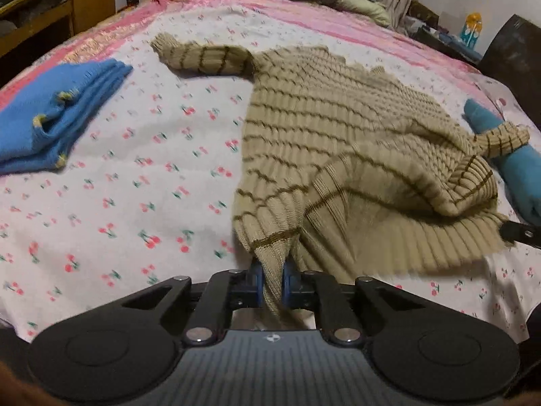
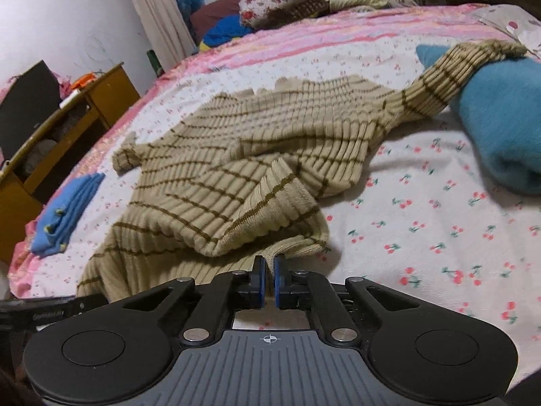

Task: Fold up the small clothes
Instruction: 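Grasp the sweater hem with the left gripper and drag it to spread the body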

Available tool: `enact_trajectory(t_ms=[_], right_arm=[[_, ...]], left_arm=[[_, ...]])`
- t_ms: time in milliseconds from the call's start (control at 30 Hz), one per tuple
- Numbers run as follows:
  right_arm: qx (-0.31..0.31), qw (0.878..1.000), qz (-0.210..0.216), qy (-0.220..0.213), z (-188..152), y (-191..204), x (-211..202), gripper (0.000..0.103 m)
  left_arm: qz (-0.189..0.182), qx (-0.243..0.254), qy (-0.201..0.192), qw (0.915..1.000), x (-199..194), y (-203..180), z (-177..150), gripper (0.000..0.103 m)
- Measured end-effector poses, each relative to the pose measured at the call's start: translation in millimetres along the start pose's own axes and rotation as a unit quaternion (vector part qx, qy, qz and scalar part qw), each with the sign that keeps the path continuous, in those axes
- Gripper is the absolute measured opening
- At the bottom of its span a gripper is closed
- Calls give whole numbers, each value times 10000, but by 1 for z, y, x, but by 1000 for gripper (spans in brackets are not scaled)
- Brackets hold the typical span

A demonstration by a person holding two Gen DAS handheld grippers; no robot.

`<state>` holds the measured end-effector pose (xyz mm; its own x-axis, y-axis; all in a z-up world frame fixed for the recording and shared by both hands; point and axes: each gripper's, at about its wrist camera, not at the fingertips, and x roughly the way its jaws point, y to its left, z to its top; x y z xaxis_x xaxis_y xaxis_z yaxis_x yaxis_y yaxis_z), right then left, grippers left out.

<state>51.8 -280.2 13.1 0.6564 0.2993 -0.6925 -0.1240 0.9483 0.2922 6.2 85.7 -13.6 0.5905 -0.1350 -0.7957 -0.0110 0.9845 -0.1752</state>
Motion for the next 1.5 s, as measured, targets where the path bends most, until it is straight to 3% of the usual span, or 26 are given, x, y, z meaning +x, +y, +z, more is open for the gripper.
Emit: enact_trajectory(t_ms=[167,333,567,733,800,900,967,1200,1267,1300,1333,1367,1433,1500], right_arm=[[-35,10000,-6,92,-1,-7,-38,4],[-247,9983,-171,497,-20,-5,-64,4],[-206,9928,-375,1115,-47,-9,-72,4],[-366,9878,-737,1325,-47,-6,-67,8],[-457,9875,-857,1243,-44,-5,-69,11],[-642,9882,-1027,940,-39,3,-75,12],[-705,9903,-919,763,-33,9,-74,12],[-708,9922,-654,791,-29,23,-48,12],[-609,9927,-650,811,-30,20,-44,12],[-571,9929,-661,813,-31,18,-42,13],[-542,9929,-686,809,-31,17,-41,13],[-522,9929,-706,808,-31,16,-39,13],[-487,9928,-725,816,-31,14,-38,14],[-472,9927,-743,818,-30,13,-37,14]], left_arm=[[-14,-102,-143,9998,-22,21,6,17],[105,-20,-39,9999,-31,31,0,17],[347,157,323,9988,-25,36,-12,17],[441,112,264,9986,-33,45,-10,17],[273,26,182,9995,-37,47,-6,20],[76,69,111,9999,-35,42,-2,39],[9,159,98,9998,-26,34,0,50],[-32,63,385,9992,16,29,1,56],[-142,44,350,9993,19,27,-1,55],[-209,83,325,9992,18,26,-1,46],[-290,104,353,9989,17,26,-1,25],[-367,102,430,9983,17,27,1,16],[-413,88,481,9979,12,34,4,16],[-85,205,429,9988,4,42,7,16]])
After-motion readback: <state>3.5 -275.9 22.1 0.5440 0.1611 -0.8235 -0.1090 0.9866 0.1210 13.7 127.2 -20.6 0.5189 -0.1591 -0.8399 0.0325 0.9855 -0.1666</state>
